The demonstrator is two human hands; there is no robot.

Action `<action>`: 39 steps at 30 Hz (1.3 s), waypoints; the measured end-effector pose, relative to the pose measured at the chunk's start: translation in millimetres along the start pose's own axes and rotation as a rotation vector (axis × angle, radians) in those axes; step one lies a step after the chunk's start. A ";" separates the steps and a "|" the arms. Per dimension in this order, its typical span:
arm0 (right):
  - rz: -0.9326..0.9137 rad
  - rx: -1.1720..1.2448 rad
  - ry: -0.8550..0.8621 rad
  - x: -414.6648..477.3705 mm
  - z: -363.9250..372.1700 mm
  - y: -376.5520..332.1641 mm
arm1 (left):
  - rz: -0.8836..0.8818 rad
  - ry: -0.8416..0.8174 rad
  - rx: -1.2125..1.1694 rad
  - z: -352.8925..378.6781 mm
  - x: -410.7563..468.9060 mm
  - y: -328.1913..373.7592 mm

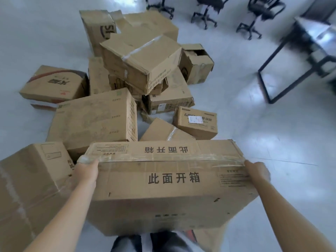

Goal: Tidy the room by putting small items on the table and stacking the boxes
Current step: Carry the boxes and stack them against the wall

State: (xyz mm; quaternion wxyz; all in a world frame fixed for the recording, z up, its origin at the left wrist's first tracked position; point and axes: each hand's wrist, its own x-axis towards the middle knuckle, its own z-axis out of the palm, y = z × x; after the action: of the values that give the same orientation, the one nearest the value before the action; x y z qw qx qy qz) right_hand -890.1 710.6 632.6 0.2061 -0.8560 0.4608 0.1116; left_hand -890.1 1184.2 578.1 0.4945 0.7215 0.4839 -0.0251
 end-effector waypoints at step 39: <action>0.978 0.721 0.986 -372.0 -194.7 689.1 | 1.130 -1.165 0.447 204.8 -694.0 -37.9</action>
State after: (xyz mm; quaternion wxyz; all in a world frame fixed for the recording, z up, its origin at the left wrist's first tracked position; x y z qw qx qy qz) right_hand -1669.9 560.4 775.3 0.1706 -0.3867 0.8318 -0.3599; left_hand -1195.0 567.2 804.8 0.4487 0.8080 -0.2990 -0.2374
